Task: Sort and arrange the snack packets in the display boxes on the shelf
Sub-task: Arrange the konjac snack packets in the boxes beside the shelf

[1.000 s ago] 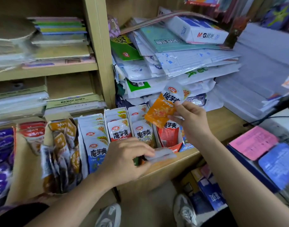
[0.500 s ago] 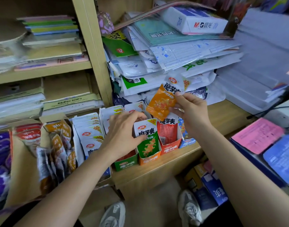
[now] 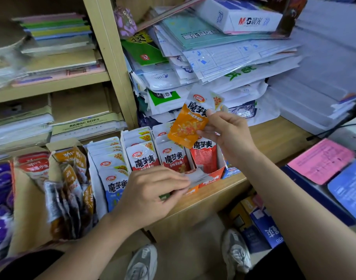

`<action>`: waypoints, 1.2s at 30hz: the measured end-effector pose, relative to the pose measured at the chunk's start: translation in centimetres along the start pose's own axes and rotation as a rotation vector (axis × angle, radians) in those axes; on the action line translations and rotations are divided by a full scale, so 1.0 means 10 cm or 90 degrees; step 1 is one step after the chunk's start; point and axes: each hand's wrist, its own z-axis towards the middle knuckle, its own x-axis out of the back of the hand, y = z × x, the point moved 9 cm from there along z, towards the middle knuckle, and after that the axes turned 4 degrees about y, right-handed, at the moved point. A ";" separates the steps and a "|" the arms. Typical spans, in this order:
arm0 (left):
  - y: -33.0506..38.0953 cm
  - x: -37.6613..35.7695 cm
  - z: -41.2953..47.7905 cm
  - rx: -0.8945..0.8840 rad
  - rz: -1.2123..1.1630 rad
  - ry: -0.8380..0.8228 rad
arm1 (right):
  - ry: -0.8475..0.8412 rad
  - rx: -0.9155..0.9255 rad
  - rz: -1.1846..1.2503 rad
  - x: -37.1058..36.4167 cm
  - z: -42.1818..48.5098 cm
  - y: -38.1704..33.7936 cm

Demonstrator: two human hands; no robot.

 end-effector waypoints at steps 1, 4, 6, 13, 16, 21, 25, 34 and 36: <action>-0.03 0.01 0.01 0.028 -0.010 0.007 | -0.008 0.016 -0.011 -0.03 -0.02 -0.01; -0.26 0.05 0.10 0.158 0.020 0.032 | 0.029 0.079 -0.045 0.00 -0.05 -0.08; -0.41 0.02 0.17 0.207 0.085 0.019 | 0.075 0.109 -0.045 0.09 -0.04 -0.12; -0.79 -0.22 0.30 0.281 0.300 -0.208 | 0.118 0.087 -0.039 0.23 0.04 -0.07; -0.80 -0.33 0.31 0.252 0.388 -0.272 | 0.114 0.087 -0.036 0.24 0.04 -0.05; -0.76 -0.25 0.37 0.281 0.192 -0.180 | 0.117 0.075 -0.027 0.27 0.05 -0.03; -0.50 -0.27 0.31 0.207 0.082 -0.179 | 0.121 0.063 -0.020 0.28 0.04 -0.03; 0.10 -0.11 0.03 -0.047 0.073 -0.058 | 0.032 0.035 0.007 0.14 0.01 -0.03; 0.04 -0.07 0.00 -0.009 0.040 -0.060 | 0.001 0.028 -0.002 0.08 0.01 0.01</action>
